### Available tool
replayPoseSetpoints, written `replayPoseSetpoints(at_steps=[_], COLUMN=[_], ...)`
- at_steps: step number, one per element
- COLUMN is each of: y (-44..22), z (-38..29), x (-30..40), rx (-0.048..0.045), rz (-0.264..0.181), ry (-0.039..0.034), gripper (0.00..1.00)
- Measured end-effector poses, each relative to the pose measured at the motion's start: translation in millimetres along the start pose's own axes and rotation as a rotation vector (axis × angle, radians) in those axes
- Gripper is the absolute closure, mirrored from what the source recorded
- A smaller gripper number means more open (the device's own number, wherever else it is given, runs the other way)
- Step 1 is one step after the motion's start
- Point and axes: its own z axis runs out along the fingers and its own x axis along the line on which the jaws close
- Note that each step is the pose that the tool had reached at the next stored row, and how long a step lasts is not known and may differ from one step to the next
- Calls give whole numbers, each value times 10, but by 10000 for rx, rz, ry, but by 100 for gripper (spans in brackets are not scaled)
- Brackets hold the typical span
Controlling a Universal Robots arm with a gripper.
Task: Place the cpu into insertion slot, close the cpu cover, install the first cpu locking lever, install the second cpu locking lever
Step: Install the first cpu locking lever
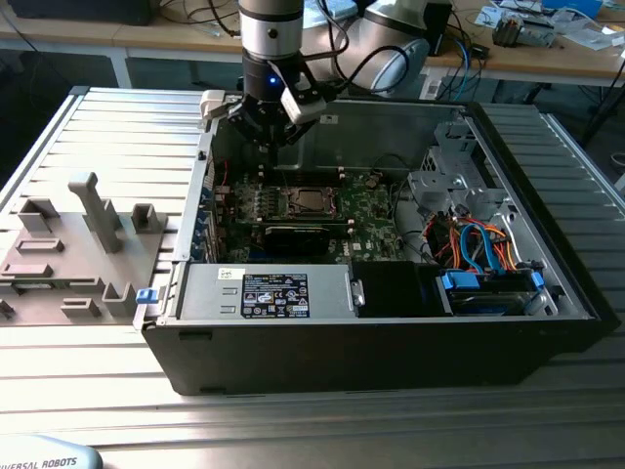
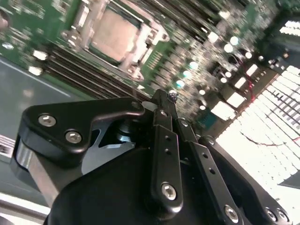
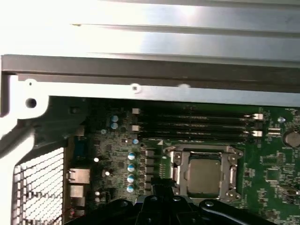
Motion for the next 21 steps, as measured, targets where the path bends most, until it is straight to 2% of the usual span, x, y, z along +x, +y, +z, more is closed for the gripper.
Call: replayPoseSetpoints(at_steps=[2, 3, 4, 7, 9, 13, 18, 21], y=[11, 31, 101, 247, 249, 243, 238, 237], z=[36, 49, 64, 92, 105, 120, 128, 131], x=[72, 73, 71, 57, 31, -128, -255, -285], rx=[2, 2, 3, 2, 1, 6, 37, 38], rz=[-4, -9, -9, -7, -8, -8, -8, -11], ry=[1, 2, 3, 3, -1, 2, 5, 7], gripper=[89, 89, 89, 89, 89, 89, 89, 89])
